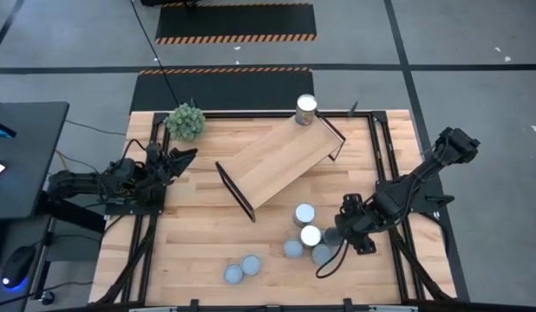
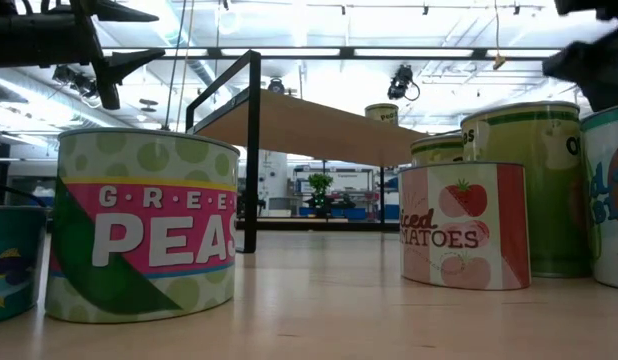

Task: Pick and place cans onto a shelf
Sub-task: Put the canned carrots on the shelf

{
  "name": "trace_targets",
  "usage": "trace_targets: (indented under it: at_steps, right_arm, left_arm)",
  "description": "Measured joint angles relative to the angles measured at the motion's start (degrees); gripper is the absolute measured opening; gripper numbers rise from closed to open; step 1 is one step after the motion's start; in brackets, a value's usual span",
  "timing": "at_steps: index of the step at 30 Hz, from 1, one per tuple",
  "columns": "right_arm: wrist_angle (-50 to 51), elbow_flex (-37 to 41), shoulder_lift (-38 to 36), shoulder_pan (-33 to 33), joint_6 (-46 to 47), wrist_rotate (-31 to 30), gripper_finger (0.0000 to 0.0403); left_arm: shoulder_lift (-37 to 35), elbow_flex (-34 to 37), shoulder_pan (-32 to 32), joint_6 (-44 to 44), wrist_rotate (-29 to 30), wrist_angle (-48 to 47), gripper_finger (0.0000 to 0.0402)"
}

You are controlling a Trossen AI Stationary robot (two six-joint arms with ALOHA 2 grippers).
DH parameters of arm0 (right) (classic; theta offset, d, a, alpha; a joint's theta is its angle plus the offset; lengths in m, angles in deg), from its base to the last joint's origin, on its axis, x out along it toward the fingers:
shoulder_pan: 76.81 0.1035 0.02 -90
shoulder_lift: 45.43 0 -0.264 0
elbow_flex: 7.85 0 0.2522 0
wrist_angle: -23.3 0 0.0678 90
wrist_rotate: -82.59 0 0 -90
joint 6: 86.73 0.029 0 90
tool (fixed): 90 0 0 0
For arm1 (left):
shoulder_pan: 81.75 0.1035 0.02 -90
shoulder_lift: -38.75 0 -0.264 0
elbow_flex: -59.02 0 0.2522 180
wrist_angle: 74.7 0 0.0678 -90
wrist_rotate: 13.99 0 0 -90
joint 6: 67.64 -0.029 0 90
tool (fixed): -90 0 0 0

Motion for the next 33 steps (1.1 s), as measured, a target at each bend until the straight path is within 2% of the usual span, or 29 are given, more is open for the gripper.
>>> trace_targets:
  at_steps: [8,13,20,23,30,33]
  right_arm:
    - [-14.87,7.62,0.0,0.36,-0.43,-3.21,0.04]
    - [-24.18,11.07,-0.02,0.49,-4.13,-5.22,0.0399]
    - [-27.89,13.51,-0.02,0.45,-6.56,-7.58,0.0396]
    - [-27.88,13.51,-0.02,0.44,-7.96,-7.41,0.038]
    - [-28.31,13.51,-0.02,0.28,-7.81,-7.19,0.031]
    - [-28.36,13.51,-0.04,-0.32,-7.43,-7.17,0.03]
  left_arm:
    - [-0.01,0.0,0.0,0.01,0.01,-0.02,0.0215]
    - [0.0,0.0,0.0,0.04,0.01,0.0,0.0215]
    - [0.0,0.0,0.0,1.13,0.01,-0.02,0.0215]
    - [-0.01,0.0,0.0,1.11,0.01,-0.02,0.0215]
    - [0.0,0.0,0.0,1.03,0.01,-0.45,0.0215]
    - [-0.01,0.0,0.0,1.03,0.01,-0.42,0.0215]
